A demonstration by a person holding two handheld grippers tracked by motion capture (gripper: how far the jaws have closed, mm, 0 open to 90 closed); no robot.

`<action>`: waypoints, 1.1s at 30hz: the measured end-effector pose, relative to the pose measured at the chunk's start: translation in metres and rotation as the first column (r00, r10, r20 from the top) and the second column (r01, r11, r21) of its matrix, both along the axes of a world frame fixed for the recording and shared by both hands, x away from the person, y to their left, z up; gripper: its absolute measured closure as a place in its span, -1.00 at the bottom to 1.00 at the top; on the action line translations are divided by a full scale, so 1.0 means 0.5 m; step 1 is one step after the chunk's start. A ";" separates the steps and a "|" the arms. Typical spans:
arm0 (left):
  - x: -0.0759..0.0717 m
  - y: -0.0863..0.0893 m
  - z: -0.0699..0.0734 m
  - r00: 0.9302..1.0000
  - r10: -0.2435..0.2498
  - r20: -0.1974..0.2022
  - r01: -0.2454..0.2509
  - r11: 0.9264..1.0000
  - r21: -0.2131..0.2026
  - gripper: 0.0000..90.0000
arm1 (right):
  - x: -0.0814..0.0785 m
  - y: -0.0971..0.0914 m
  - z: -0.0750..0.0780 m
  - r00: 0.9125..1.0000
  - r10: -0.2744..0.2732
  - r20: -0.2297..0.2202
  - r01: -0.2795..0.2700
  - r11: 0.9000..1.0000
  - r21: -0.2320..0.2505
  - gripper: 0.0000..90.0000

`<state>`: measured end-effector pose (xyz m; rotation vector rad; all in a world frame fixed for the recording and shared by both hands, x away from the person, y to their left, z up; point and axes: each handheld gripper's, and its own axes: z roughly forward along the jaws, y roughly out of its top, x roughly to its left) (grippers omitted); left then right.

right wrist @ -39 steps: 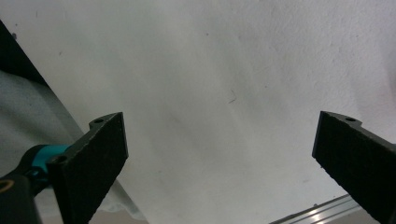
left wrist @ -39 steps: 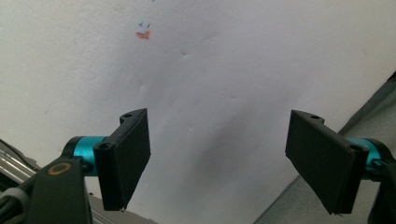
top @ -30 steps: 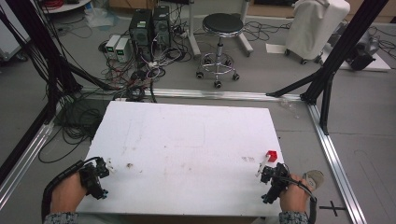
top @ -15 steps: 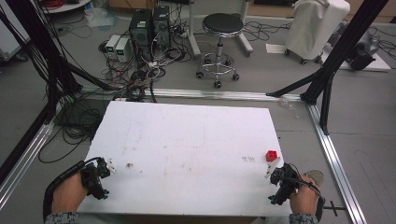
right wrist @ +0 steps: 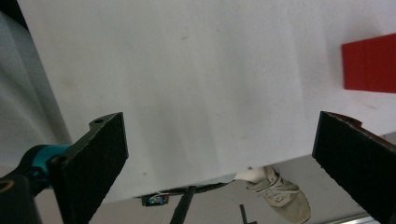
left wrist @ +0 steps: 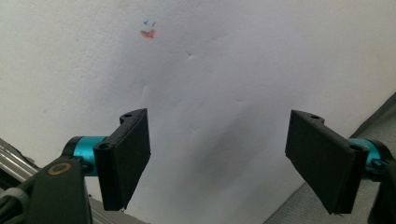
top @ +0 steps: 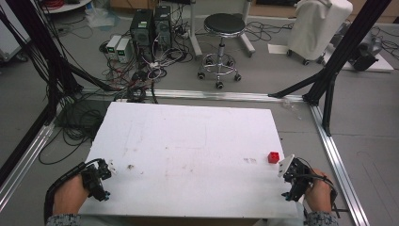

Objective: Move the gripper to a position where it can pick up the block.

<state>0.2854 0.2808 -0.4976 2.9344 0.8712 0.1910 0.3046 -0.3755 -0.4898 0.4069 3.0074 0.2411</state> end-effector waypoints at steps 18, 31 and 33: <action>-0.001 0.002 -0.001 1.000 0.001 0.004 -0.001 1.000 -0.002 -0.50 | 0.090 -0.029 0.054 0.989 0.146 0.014 -0.146 0.989 -0.032 -0.94; -0.001 0.001 0.001 1.000 0.000 0.005 0.000 1.000 0.002 -0.50 | 0.159 -0.022 0.099 0.985 0.171 0.014 -0.170 0.983 -0.065 -0.94; -0.002 0.001 0.000 1.000 0.002 0.007 -0.002 1.000 -0.001 -0.50 | 0.169 -0.019 0.103 0.985 0.172 0.015 -0.171 0.983 -0.067 -0.94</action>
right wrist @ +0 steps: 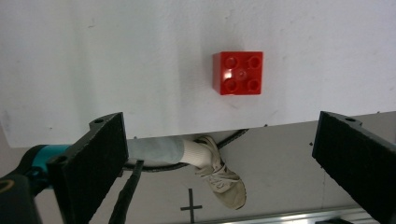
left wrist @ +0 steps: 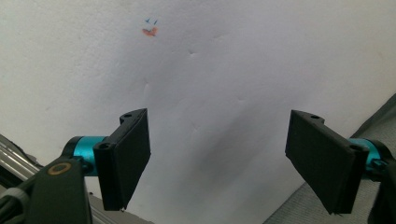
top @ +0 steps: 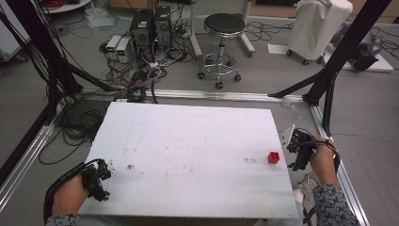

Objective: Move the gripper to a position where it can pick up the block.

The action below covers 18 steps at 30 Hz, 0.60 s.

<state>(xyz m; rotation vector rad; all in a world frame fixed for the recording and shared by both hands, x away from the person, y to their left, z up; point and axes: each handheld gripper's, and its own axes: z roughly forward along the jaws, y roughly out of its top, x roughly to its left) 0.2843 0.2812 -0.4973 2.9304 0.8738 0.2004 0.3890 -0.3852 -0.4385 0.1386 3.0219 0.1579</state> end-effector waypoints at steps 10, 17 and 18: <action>-0.001 0.001 0.002 1.000 0.001 -0.004 -0.001 1.000 0.005 -0.50 | 0.037 0.028 -0.020 1.000 0.020 -0.013 -0.020 1.000 -0.019 -0.94; -0.001 0.000 0.001 1.000 -0.001 0.005 0.001 1.000 0.013 -0.50 | 0.052 0.041 -0.047 0.999 0.032 -0.037 -0.034 0.999 -0.040 -0.94; -0.001 0.000 0.002 1.000 -0.001 0.003 0.001 1.000 0.012 -0.50 | 0.052 0.042 -0.050 0.999 0.025 -0.036 -0.026 0.999 -0.039 -0.94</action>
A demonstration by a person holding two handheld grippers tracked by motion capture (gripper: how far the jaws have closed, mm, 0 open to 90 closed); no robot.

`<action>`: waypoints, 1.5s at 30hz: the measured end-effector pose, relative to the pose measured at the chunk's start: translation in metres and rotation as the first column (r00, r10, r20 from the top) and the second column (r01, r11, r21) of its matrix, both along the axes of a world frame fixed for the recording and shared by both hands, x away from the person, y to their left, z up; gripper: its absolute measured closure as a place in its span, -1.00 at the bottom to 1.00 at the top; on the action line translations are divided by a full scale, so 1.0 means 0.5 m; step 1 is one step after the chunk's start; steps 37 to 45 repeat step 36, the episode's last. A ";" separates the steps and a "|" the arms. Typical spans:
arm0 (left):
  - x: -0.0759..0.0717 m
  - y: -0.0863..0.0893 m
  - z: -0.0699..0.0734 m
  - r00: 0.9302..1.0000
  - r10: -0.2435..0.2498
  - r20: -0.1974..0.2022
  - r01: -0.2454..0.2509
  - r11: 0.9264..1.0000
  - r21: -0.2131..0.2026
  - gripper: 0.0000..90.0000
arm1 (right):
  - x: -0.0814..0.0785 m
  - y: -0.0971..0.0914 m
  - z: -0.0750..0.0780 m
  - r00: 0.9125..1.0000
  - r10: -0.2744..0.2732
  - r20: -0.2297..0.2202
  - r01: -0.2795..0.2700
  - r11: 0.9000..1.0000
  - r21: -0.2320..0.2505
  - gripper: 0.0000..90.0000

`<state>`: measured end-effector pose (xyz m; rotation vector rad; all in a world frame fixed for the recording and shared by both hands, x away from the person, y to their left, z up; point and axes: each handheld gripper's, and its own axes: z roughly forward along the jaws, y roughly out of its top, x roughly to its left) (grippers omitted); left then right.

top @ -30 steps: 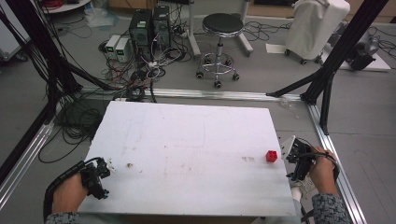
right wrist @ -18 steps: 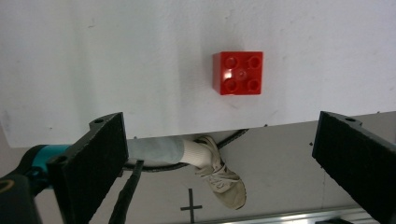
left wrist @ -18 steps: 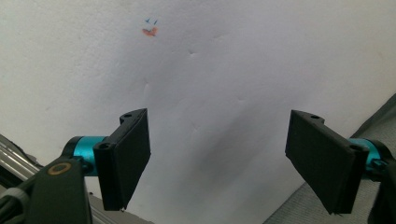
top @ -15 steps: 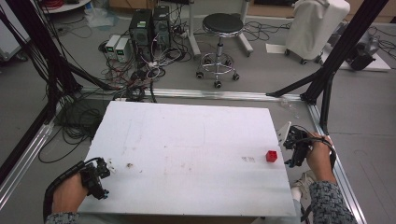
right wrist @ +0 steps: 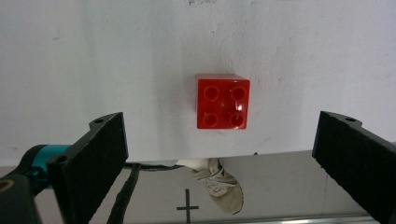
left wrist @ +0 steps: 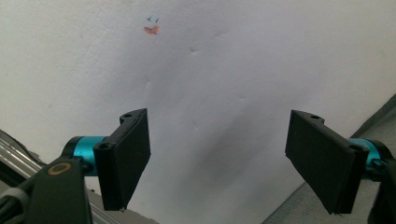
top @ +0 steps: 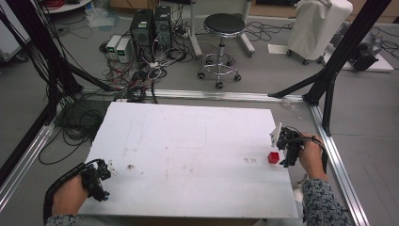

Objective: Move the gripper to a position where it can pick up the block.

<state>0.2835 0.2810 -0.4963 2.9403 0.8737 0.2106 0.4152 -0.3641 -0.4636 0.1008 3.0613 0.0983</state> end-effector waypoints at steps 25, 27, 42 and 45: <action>0.000 -0.001 -0.002 1.000 0.000 0.003 0.000 1.000 0.005 -0.50 | 0.035 0.013 -0.094 0.995 0.005 -0.096 -0.008 1.000 -0.026 -0.94; 0.000 -0.001 -0.002 1.000 0.001 0.000 -0.001 1.000 0.005 -0.50 | 0.036 0.013 -0.095 0.995 0.006 -0.099 -0.008 1.000 -0.023 -0.94; 0.000 -0.001 -0.003 1.000 0.006 0.004 -0.006 1.000 0.002 -0.50 | 0.034 0.016 -0.097 0.995 0.004 -0.099 -0.006 1.000 -0.023 -0.94; 0.000 -0.001 -0.003 1.000 0.006 0.004 -0.006 1.000 0.002 -0.50 | 0.034 0.016 -0.097 0.995 0.004 -0.099 -0.006 1.000 -0.023 -0.94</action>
